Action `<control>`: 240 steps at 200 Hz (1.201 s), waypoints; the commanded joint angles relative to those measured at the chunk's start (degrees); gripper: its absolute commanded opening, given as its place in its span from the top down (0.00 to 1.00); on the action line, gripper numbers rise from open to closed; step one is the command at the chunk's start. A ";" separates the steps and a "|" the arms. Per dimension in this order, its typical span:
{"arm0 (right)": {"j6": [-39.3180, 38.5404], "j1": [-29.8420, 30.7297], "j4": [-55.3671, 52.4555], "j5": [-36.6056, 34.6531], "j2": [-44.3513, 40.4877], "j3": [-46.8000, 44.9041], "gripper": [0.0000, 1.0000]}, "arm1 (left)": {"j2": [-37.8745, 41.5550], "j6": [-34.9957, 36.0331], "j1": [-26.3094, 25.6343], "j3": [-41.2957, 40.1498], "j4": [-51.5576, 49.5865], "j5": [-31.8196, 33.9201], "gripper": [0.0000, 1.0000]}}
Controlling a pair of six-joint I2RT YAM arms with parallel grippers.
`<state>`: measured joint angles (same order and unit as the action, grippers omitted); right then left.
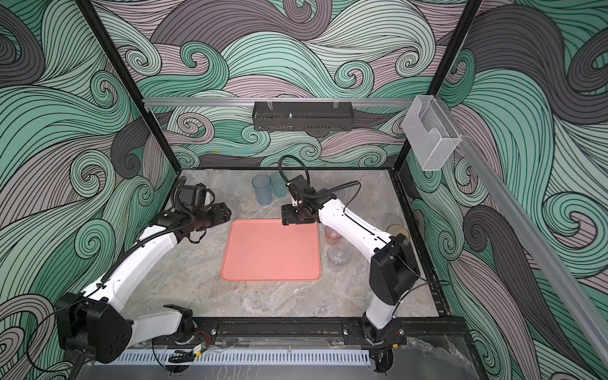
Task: Place the glasses into the tray
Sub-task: Rotate the tray at the center of the table, then pick up the glass from the top-center of the table.
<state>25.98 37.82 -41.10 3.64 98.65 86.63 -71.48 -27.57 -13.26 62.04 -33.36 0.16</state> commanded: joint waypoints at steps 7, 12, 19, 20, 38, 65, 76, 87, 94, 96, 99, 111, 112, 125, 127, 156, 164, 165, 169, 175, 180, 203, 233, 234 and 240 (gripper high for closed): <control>2.96 -0.07 1.86 1.48 3.10 3.88 0.28 | -5.12 6.39 0.22 7.65 1.34 -1.46 0.25; 2.87 -0.11 1.85 1.71 3.49 4.39 0.28 | -6.66 6.10 0.26 9.23 1.48 -2.32 0.25; 2.76 -0.04 1.88 2.17 3.64 4.83 0.28 | -9.18 5.72 0.26 11.48 1.63 -3.96 0.25; 2.72 -0.08 1.85 2.21 3.65 4.85 0.28 | -9.41 5.66 0.25 11.81 1.64 -4.22 0.25; 2.17 -0.10 1.57 2.49 3.20 4.12 0.28 | -17.31 5.69 0.25 18.89 0.61 -9.04 0.25; 2.07 -0.11 1.59 2.58 1.85 1.57 0.29 | -27.07 7.66 0.40 28.81 -1.66 -11.27 0.25; 2.23 -0.05 1.67 2.91 1.33 0.73 0.29 | -31.11 8.36 0.49 33.37 -3.35 -10.24 0.25; 2.21 -0.03 1.90 3.10 1.01 0.01 0.29 | -34.77 8.93 0.51 37.71 -4.82 -9.35 0.26; 2.16 -0.03 2.09 3.05 0.77 -0.37 0.29 | -37.50 9.03 0.51 40.82 -6.18 -9.05 0.26; 2.15 -0.03 2.12 2.98 0.74 -0.51 0.29 | -38.23 9.03 0.51 41.74 -6.58 -9.09 0.27; 1.98 -0.03 2.15 2.88 0.63 -0.63 0.29 | -39.20 9.06 0.51 42.96 -7.24 -9.11 0.27; 1.65 -0.03 2.15 2.39 0.41 -1.08 0.29 | -43.03 9.49 0.56 47.30 -8.93 -9.26 0.33; 1.56 -0.03 2.12 2.24 0.40 -1.08 0.29 | -43.38 9.48 0.53 47.69 -9.01 -9.24 0.33; 1.20 -0.07 2.16 2.07 0.57 -1.22 0.29 | -46.51 9.56 0.51 51.02 -9.76 -9.35 0.37; 1.10 -0.11 2.12 2.01 0.58 -1.28 0.29 | -46.92 9.58 0.51 51.54 -9.85 -9.31 0.38; 0.78 -0.09 2.23 2.27 1.23 -1.45 0.30 | -52.54 9.66 0.42 57.35 -11.55 -7.49 0.43; 0.75 -0.10 2.25 2.26 1.37 -1.68 0.30 | -53.36 9.56 0.34 58.07 -11.49 -6.67 0.43; 0.74 -0.11 2.29 2.30 1.37 -1.75 0.30 | -53.47 9.56 0.34 58.09 -11.43 -6.54 0.43; 0.82 -0.06 2.39 2.31 1.41 -1.86 0.30 | -53.77 9.55 0.34 58.34 -11.21 -6.28 0.43; 0.80 -0.08 2.55 2.32 1.45 -2.13 0.30 | -54.04 9.47 0.38 58.32 -10.60 -6.11 0.43; 0.76 -0.11 2.58 2.19 1.45 -2.21 0.30 | -54.34 9.45 0.34 58.33 -10.07 -5.99 0.44; 0.61 -0.09 2.86 1.54 1.16 -3.02 0.30 | -56.14 9.89 0.08 60.00 -9.56 -4.62 0.46; 0.19 -0.12 2.93 0.85 1.40 -3.53 0.30 | -58.46 11.28 -0.95 62.80 -10.49 -2.13 0.50; 0.20 -0.12 2.90 0.89 1.43 -3.51 0.30 | -58.53 11.38 -0.92 62.83 -10.49 -2.07 0.50; 0.17 -0.12 2.94 0.87 1.51 -3.52 0.30 | -58.68 11.78 -1.26 62.86 -10.40 -1.70 0.52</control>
<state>27.00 37.80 -38.39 5.82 101.16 83.48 -128.79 -17.93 -13.32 122.19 -42.04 -4.62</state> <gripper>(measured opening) 0.697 0.506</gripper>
